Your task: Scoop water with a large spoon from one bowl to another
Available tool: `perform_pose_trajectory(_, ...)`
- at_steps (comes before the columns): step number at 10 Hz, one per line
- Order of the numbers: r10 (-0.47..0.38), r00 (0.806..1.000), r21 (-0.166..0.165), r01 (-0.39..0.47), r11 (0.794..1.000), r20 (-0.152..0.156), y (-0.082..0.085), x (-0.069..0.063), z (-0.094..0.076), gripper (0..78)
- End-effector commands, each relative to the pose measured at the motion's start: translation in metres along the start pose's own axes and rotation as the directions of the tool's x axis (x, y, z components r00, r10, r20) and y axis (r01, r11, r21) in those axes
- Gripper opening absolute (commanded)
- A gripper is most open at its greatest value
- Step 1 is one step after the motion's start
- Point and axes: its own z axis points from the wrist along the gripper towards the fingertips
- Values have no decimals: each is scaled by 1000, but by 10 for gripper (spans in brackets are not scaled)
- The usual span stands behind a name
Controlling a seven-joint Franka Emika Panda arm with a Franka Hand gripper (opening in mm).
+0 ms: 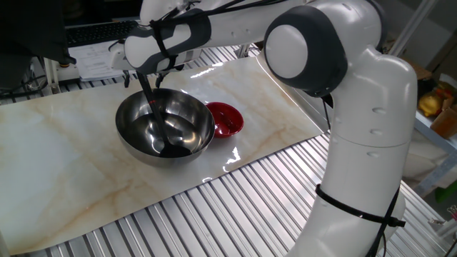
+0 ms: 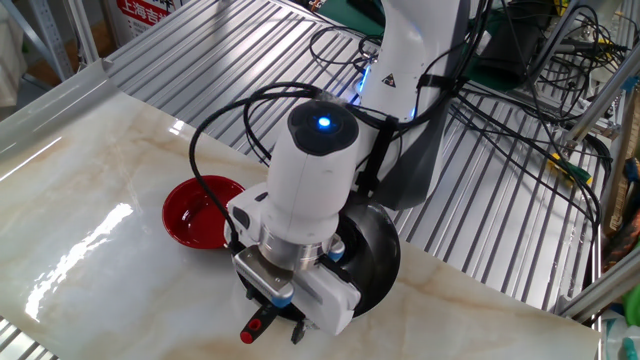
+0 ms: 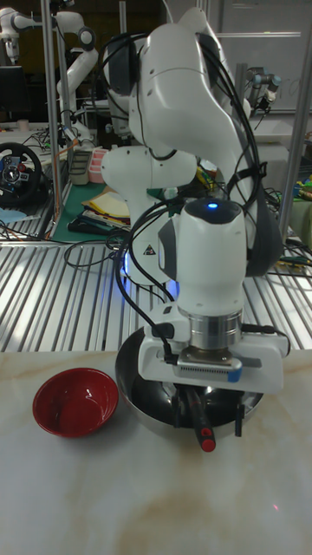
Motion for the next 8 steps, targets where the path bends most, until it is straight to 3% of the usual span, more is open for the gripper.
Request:
perform_pose_trajectory(1,-28,999,-4,28,1000,20,4,-17,7,774)
perform_pose_trajectory(8,-58,998,-1,58,998,4,5,-18,9,774)
